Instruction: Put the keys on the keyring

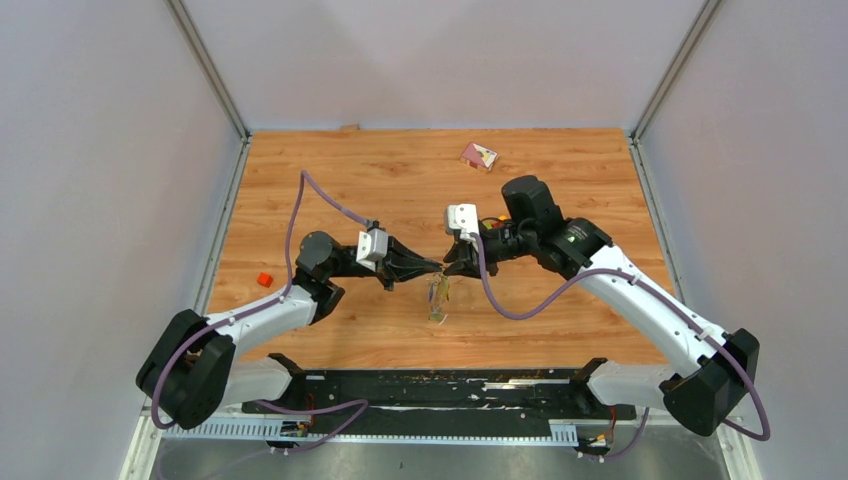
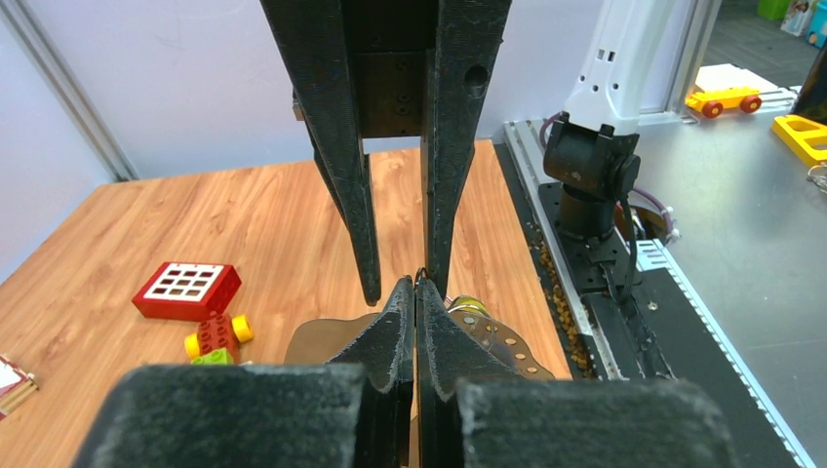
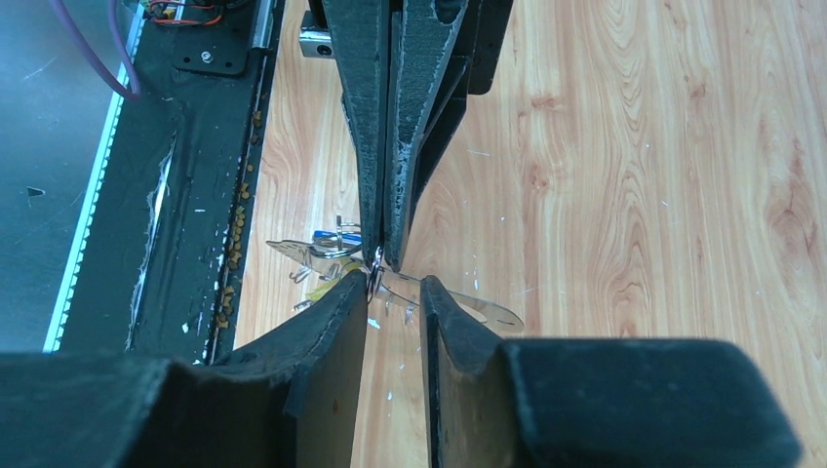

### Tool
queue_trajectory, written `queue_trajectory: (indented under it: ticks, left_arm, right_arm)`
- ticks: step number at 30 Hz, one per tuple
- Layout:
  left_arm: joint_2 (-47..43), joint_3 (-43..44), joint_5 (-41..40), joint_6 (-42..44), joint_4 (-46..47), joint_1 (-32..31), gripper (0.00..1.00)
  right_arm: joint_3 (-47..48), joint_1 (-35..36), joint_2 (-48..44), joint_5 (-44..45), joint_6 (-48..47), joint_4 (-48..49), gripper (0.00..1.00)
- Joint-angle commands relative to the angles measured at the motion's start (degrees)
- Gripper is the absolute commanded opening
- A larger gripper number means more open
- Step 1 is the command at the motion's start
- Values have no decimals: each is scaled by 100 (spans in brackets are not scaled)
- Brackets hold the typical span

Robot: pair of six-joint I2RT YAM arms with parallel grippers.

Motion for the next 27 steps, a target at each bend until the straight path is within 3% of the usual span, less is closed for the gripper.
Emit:
queue_trajectory:
  ticks: [1, 10, 16, 20, 24, 27]
  left_arm:
    - [-55, 12, -106, -42, 373, 3, 0]
    - [-69, -13, -168, -74, 413, 5, 0]
    - [-125, 57, -264, 601, -218, 0, 1]
    - [-236, 557, -481, 1592, -1940, -2, 30]
    - [-207, 695, -427, 1617, -2044, -10, 43]
    - [-176, 698, -409, 1605, -2024, -6, 44]
  right_arm:
    - [-69, 10, -54, -300, 41, 314, 24]
    - [-161, 6, -93, -160, -30, 344, 0]
    - [285, 84, 10, 404, -340, -269, 0]
    - [654, 274, 259, 1016, -511, -821, 0]
    - [987, 409, 519, 1380, -563, -1180, 0]
    - [1146, 488, 677, 1533, -531, -1289, 0]
